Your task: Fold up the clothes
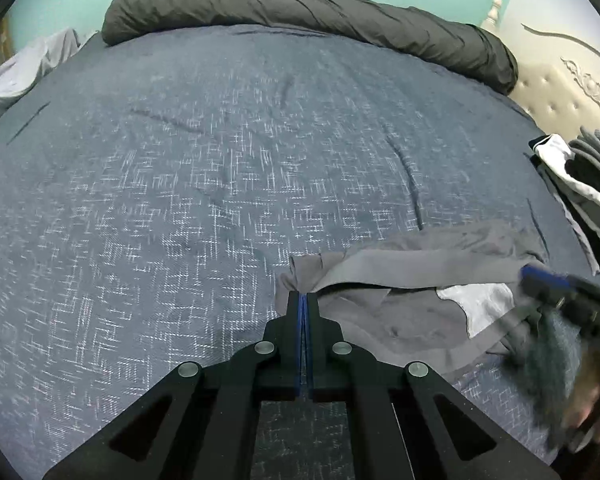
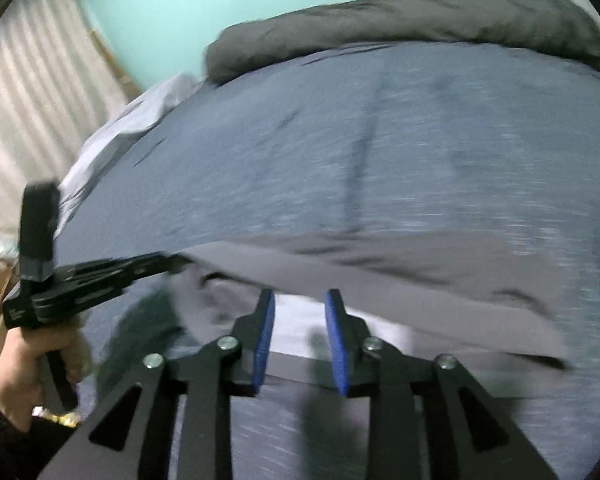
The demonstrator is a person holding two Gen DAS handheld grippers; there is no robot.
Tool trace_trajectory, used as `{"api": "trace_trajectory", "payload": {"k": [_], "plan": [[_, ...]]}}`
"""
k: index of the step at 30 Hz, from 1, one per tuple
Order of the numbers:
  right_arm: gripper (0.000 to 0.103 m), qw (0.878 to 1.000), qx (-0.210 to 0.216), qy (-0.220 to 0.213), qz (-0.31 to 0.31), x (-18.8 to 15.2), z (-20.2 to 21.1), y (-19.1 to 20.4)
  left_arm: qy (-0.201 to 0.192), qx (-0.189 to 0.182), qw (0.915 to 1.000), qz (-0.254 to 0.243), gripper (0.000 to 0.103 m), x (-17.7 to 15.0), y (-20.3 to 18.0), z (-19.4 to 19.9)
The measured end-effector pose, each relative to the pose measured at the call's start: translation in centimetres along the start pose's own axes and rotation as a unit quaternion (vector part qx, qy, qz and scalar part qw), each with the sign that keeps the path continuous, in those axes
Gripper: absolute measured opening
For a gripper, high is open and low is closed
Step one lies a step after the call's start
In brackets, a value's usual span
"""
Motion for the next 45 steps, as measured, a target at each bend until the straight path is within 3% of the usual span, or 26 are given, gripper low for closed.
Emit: {"api": "trace_trajectory", "payload": {"k": [6, 10, 20, 22, 23, 24, 27, 36, 45], "plan": [[0.041, 0.995, -0.082, -0.027, -0.055, -0.9, 6.2, -7.1, -0.01, -0.004, 0.9999, 0.005, 0.001, -0.3, 0.4, -0.1], [0.041, 0.991, -0.105, -0.021, -0.08, -2.3, 8.2, -9.5, -0.013, -0.001, 0.9999, 0.007, 0.001, -0.2, 0.3, 0.1], [0.041, 0.99, -0.13, 0.019, -0.053, -3.6, 6.4, -11.1, -0.03, 0.003, 0.9995, -0.007, 0.0, -0.4, -0.2, 1.0], [0.032, 0.99, -0.131, 0.032, -0.051, -3.9, 5.6, -11.4, -0.032, 0.003, 0.9995, -0.009, 0.0, -0.5, -0.2, 1.1], [0.018, 0.989, -0.133, 0.036, -0.05, -4.0, 5.4, -11.6, -0.033, 0.003, 0.9994, -0.011, 0.0, -0.4, -0.2, 1.3], [0.013, 0.989, -0.136, 0.037, -0.048, -4.0, 5.3, -11.6, -0.034, 0.004, 0.9993, -0.013, 0.0, -0.4, -0.3, 1.5], [0.002, 0.989, -0.138, 0.028, -0.036, -3.2, 6.0, -11.5, -0.042, 0.006, 0.999, -0.018, 0.0, 0.0, -0.3, 2.3], [0.001, 0.991, -0.134, 0.012, -0.013, 1.7, 10.8, -9.7, -0.045, 0.0, 0.9987, -0.022, 0.0, 2.0, -0.3, 5.7], [0.001, 0.993, -0.117, -0.02, 0.0, 7.3, 16.7, -5.7, -0.074, 0.004, 0.9966, -0.037, 0.0, 6.4, 0.7, 12.6]]}}
Point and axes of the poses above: each gripper's, at about its wrist camera, not at the fingertips, and z roughly against the way its jaws point, y to its left, x to its top, the point moved 9 cm from there along -z, roughly the way its jaws point, and after that the axes turned 13 degrees about x, right-handed, at the moved point
